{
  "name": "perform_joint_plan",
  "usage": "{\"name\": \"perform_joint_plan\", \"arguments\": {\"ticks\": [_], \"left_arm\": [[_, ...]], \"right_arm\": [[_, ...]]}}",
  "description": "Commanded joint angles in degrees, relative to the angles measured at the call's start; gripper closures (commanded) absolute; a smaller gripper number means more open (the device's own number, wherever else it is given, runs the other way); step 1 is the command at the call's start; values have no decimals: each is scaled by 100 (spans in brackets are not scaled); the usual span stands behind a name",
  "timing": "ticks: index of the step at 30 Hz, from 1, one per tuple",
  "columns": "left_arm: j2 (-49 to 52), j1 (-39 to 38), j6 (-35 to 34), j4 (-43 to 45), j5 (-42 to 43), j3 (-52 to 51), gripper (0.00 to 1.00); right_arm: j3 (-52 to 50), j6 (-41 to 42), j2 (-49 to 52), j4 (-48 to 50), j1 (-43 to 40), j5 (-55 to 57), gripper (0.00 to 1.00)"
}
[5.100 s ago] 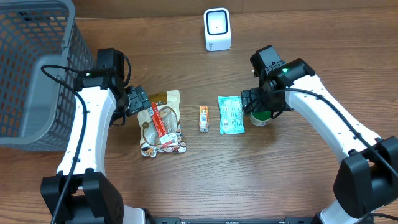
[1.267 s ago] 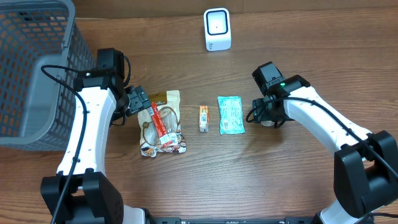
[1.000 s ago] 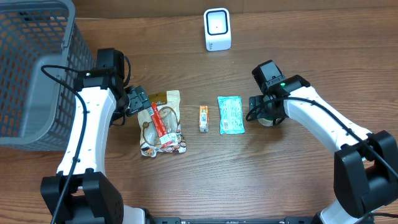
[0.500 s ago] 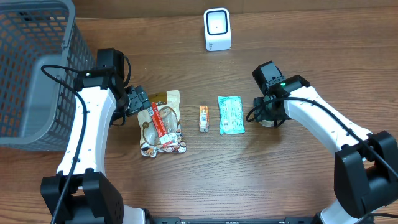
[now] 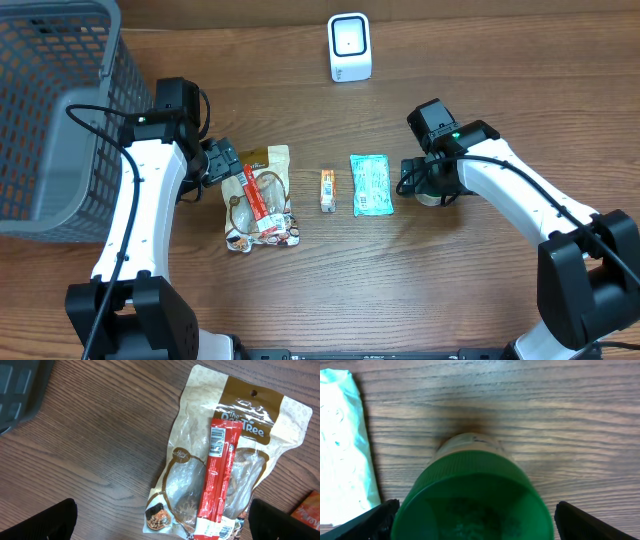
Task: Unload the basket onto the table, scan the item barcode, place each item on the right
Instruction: 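Lift the green-lidded jar off the table with the right gripper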
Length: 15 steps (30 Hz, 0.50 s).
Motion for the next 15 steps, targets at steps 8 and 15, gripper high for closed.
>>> {"name": "perform_joint_plan", "arguments": {"ticks": [8,15], "left_arm": [[-4,-2,-57,-13,-68,90,0],[-4,-2,-57,-13,-70,90,0]], "right_arm": [[951,-59,-4,-761,-109,33,0],[1473,-321,-2,-1270,-129,-247,0]]}}
